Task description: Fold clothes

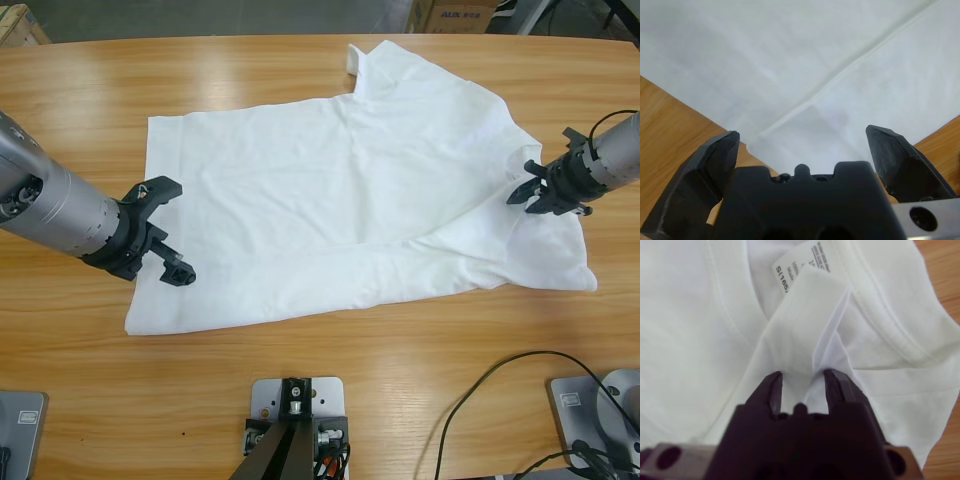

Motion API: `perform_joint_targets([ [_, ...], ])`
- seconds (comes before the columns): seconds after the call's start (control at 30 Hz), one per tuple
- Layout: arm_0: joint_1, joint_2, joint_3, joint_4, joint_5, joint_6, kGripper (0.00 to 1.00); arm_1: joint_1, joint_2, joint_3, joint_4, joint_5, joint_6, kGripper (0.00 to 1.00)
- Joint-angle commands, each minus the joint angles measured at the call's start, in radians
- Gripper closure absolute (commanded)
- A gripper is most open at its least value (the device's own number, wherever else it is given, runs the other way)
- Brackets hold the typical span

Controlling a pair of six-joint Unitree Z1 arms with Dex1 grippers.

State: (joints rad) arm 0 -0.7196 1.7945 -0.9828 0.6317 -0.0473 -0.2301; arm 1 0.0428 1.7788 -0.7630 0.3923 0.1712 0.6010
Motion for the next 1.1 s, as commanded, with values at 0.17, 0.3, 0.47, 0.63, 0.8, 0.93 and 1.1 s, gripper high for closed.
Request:
perform_joint_targets([
  [0.17, -0.009, 0.029, 0.035, -0.023, -0.011, -0.009, 0.023, 0.028, -0.027, 0.021, -0.005, -0.029, -0.010, 0.665],
  [0.3, -0.009, 0.028, 0.035, -0.023, -0.011, -0.009, 0.023, 0.032, -0.020, 0.020, -0.007, -0.016, -0.010, 0.685],
  [0.47, -0.008, 0.027, 0.037, -0.023, -0.011, -0.009, 0.023, 0.032, 0.000, 0.021, -0.010, -0.009, -0.015, 0.825],
  [0.63, -0.009, 0.026, 0.039, -0.023, -0.011, -0.009, 0.023, 0.032, -0.005, 0.021, -0.009, -0.013, -0.031, 1.000],
  [0.8, -0.009, 0.026, 0.039, -0.023, -0.009, -0.009, 0.023, 0.032, -0.011, 0.021, -0.004, -0.019, -0.036, 1.000],
  [0.93, -0.009, 0.028, 0.039, -0.024, -0.009, -0.009, 0.023, 0.034, -0.061, 0.016, 0.037, -0.039, -0.014, 1.000],
  [1.1, -0.009, 0.030, 0.043, -0.036, -0.009, -0.009, 0.023, 0.060, -0.184, 0.011, 0.151, -0.062, 0.122, 1.000],
])
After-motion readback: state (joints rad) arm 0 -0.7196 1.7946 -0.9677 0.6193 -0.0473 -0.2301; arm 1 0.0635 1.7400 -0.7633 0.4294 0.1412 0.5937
